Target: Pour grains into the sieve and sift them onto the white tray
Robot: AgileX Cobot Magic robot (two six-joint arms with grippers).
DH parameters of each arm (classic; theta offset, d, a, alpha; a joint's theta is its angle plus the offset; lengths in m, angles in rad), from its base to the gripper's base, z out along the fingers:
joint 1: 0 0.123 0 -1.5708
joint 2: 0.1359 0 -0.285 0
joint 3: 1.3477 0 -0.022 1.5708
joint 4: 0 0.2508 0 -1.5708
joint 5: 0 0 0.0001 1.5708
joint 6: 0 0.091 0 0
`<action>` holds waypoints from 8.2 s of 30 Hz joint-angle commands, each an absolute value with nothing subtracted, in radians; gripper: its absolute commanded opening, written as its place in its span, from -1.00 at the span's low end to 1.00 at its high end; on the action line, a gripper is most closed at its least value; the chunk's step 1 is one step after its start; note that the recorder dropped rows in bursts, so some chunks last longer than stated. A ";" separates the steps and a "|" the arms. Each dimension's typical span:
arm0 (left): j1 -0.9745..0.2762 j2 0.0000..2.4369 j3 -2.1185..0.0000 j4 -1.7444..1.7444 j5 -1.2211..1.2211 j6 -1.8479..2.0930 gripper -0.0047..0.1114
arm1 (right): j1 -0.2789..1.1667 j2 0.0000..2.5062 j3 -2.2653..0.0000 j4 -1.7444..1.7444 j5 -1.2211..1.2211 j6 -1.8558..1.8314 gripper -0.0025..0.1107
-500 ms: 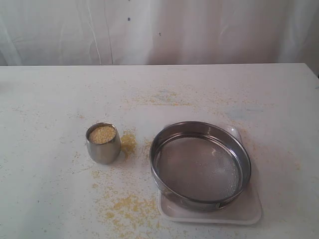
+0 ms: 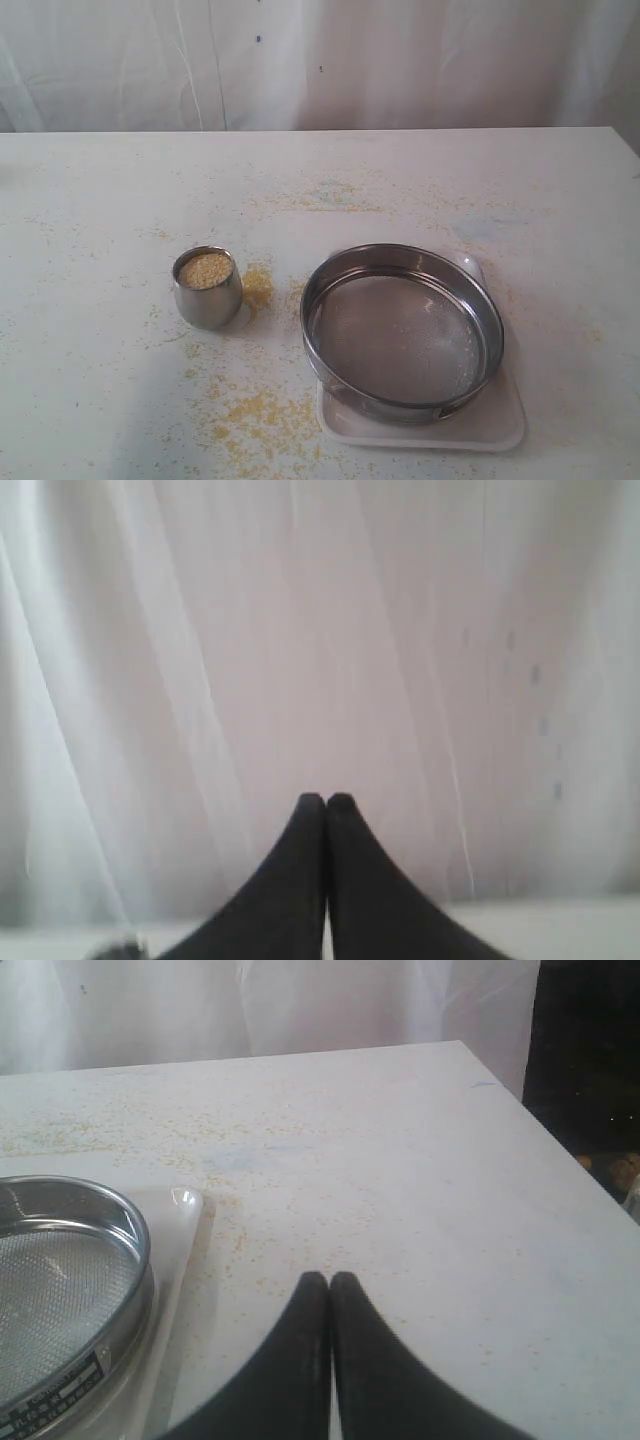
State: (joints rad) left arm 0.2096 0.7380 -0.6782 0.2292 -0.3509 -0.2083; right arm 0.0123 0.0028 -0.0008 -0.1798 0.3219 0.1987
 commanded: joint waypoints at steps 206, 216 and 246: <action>-0.158 1.546 -0.910 1.109 -1.221 -0.811 -0.92 | 0.019 0.000 0.000 -0.181 0.317 0.199 -0.96; -0.475 1.487 -0.910 0.885 -0.754 -0.849 -0.92 | 0.019 0.000 0.000 -0.181 0.317 0.199 -0.96; -0.551 1.735 -0.908 0.911 -0.792 -0.804 -0.92 | 0.019 0.000 0.000 -0.181 0.317 0.199 -0.96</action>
State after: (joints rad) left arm -0.5463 1.7383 -0.9076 0.9117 -0.7595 -0.8094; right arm 0.0123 0.0028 -0.0008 -0.1798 0.3219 0.1987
